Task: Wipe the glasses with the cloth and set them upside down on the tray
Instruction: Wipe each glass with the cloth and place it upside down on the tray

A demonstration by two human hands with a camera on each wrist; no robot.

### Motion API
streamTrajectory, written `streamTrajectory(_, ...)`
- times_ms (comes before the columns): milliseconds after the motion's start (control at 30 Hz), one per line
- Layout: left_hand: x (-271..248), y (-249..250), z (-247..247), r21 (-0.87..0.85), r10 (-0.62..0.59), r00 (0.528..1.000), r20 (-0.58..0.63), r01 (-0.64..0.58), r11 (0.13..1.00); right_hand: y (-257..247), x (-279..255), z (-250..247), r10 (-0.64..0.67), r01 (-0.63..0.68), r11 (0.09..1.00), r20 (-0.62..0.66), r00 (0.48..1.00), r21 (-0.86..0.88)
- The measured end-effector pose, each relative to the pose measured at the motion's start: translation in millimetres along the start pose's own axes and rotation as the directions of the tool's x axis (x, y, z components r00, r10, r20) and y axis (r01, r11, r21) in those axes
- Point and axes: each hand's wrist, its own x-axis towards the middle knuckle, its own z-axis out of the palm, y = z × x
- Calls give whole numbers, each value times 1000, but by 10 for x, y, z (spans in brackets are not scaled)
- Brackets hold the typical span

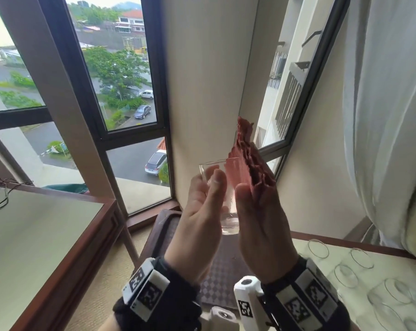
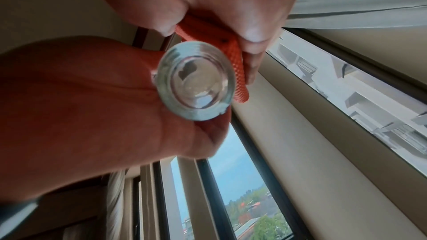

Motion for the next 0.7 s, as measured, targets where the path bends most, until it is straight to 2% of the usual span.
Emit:
streamTrajectory(133, 118, 138, -50, -31, -13, 996, -89, 10, 999, -26, -209, 62, 2, 3, 1000, 170, 986, -25)
streamTrajectory(167, 155, 175, -84, -42, -16, 996, -92, 12, 999, 22, -304, 71, 27, -19, 999, 177, 984, -47)
streamTrajectory(267, 205, 207, -136, -25, -9, 998, -65, 7, 1000, 97, -388, 42, 142, -134, 988, 105, 984, -79)
streamTrajectory(367, 104, 174, -21, 8, -1, 1000, -21, 2, 1000, 98, -177, -42, 139, -139, 990, 82, 987, -4)
streamTrajectory(500, 38, 69, 121, -14, -50, 999, -7, 50, 999, -58, 65, -120, 113, -114, 989, 20, 993, 92)
streamTrajectory(600, 100, 73, 87, -13, -75, 994, -80, 75, 997, -127, -109, -40, 45, -41, 998, 116, 992, -41)
streamTrajectory(700, 153, 250, 18, -105, -100, 987, -126, 87, 991, -43, -380, -39, 48, -53, 998, 211, 976, 18)
